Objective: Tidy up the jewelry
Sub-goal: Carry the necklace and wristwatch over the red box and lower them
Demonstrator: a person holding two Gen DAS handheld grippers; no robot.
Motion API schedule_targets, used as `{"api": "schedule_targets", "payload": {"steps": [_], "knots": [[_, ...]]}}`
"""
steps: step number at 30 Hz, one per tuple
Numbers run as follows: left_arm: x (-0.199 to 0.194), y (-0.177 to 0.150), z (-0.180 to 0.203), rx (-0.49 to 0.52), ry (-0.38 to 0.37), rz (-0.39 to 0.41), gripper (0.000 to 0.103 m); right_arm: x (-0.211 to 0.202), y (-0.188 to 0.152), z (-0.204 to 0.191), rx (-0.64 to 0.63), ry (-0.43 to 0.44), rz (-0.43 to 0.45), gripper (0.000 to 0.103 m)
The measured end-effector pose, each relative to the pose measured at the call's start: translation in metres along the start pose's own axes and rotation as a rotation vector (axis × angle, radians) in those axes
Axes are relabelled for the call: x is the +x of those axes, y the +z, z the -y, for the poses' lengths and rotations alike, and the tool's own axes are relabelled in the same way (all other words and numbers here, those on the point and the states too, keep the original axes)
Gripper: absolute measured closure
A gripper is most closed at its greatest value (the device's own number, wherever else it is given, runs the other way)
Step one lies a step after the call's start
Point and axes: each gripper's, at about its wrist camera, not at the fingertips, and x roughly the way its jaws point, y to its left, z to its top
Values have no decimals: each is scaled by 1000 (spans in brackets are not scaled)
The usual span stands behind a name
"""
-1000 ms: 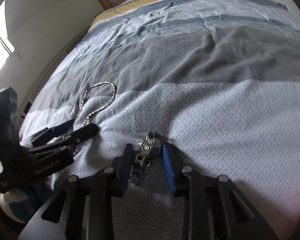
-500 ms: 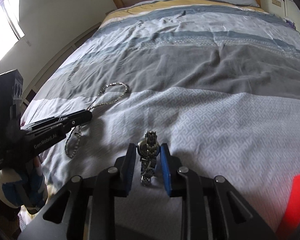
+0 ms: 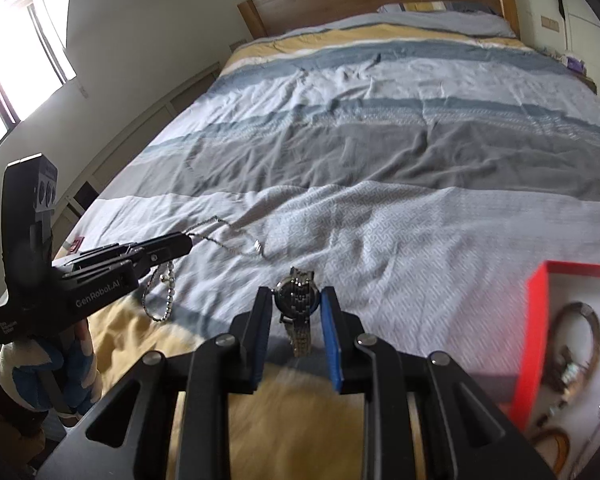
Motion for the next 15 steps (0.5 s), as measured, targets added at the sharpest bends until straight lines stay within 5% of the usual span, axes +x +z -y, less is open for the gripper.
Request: {"api": "schedule_targets", "payload": {"steps": [15], "knots": [[-80,2,115,136,-87,103,99,-131,-40,21,15,-92,131,80]]}}
